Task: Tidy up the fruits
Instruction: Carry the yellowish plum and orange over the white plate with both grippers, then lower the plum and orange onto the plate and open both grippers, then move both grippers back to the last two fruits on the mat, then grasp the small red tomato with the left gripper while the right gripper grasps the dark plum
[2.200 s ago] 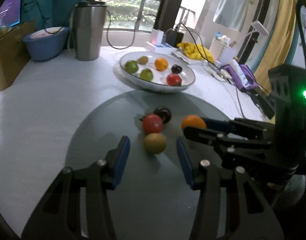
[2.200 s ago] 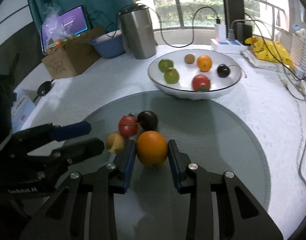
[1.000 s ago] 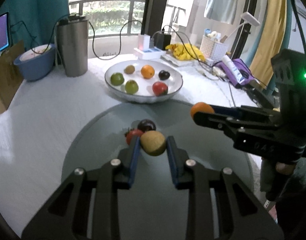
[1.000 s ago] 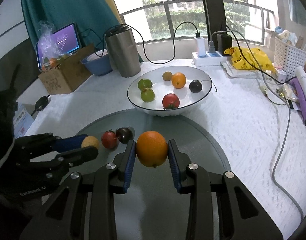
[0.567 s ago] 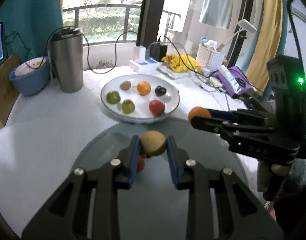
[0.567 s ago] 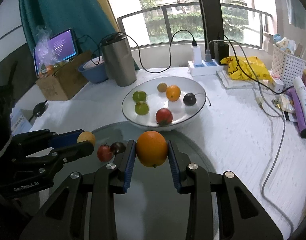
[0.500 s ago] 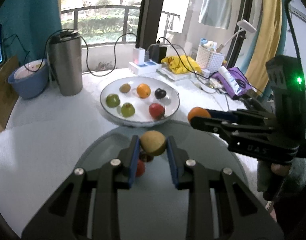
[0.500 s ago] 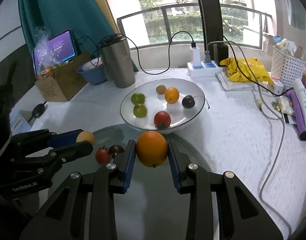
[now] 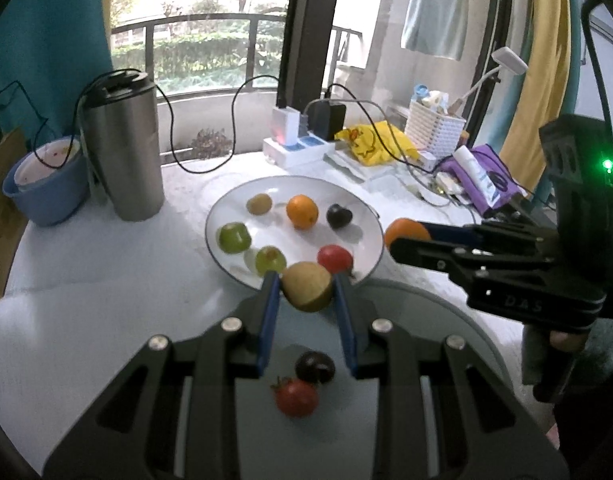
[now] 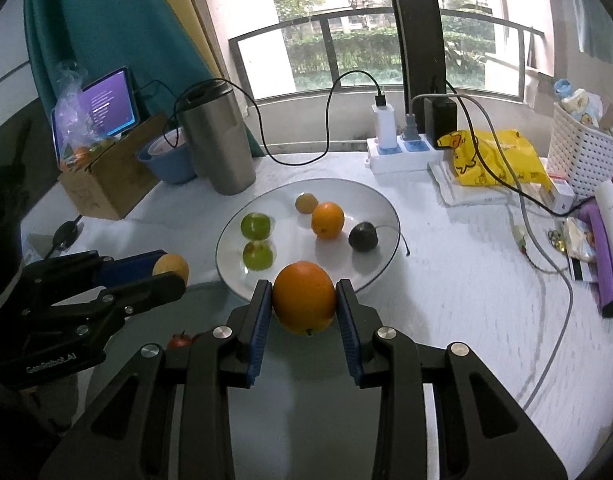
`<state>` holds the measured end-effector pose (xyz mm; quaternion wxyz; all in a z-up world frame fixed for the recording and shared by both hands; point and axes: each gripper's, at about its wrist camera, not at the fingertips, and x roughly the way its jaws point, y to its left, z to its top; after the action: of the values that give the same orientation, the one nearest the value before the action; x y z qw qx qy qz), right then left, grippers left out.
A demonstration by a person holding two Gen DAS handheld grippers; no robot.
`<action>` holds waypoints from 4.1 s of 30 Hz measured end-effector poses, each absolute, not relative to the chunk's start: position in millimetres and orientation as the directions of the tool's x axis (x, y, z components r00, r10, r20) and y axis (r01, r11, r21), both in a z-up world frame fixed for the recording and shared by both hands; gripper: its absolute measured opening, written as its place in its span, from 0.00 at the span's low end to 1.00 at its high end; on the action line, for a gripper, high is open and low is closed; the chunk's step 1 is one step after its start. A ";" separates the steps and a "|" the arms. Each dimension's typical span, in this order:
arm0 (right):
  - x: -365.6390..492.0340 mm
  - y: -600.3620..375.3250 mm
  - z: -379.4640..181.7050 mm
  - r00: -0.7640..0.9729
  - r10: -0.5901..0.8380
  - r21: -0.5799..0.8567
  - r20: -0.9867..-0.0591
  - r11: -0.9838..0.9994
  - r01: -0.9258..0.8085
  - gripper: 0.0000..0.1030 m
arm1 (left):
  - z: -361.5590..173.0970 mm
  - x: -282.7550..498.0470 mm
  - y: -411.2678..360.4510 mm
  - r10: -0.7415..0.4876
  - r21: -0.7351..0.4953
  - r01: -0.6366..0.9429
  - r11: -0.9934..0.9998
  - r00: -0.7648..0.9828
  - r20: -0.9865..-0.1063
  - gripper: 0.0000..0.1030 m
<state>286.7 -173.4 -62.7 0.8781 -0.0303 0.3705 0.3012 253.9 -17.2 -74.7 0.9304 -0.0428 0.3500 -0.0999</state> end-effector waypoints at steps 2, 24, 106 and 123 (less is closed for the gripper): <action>292.2 -171.4 -62.4 0.544 0.507 0.169 -0.668 0.816 -0.553 0.34 | -75.3 260.9 -16.2 -0.217 -0.148 0.159 0.976 0.735 -0.642 0.28; 346.9 -143.5 -87.5 0.509 0.499 0.176 -0.702 0.814 -0.554 0.34 | -100.3 348.5 4.2 -0.221 -0.140 0.172 0.975 0.706 -0.673 0.28; 243.3 -168.8 -97.1 0.508 0.508 0.196 -0.696 0.815 -0.546 0.35 | -136.2 214.2 -16.8 -0.146 -0.172 0.022 0.985 0.635 -0.759 0.46; 235.0 -139.1 -111.5 0.447 0.509 0.162 -0.736 0.773 -0.613 0.35 | -133.5 212.4 -3.6 -0.163 -0.188 0.033 0.982 0.660 -0.734 0.28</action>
<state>235.0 -139.1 -111.5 0.8481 -0.0639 0.4089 0.3308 212.4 -3.6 -133.5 0.9075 -0.0791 0.4089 -0.0540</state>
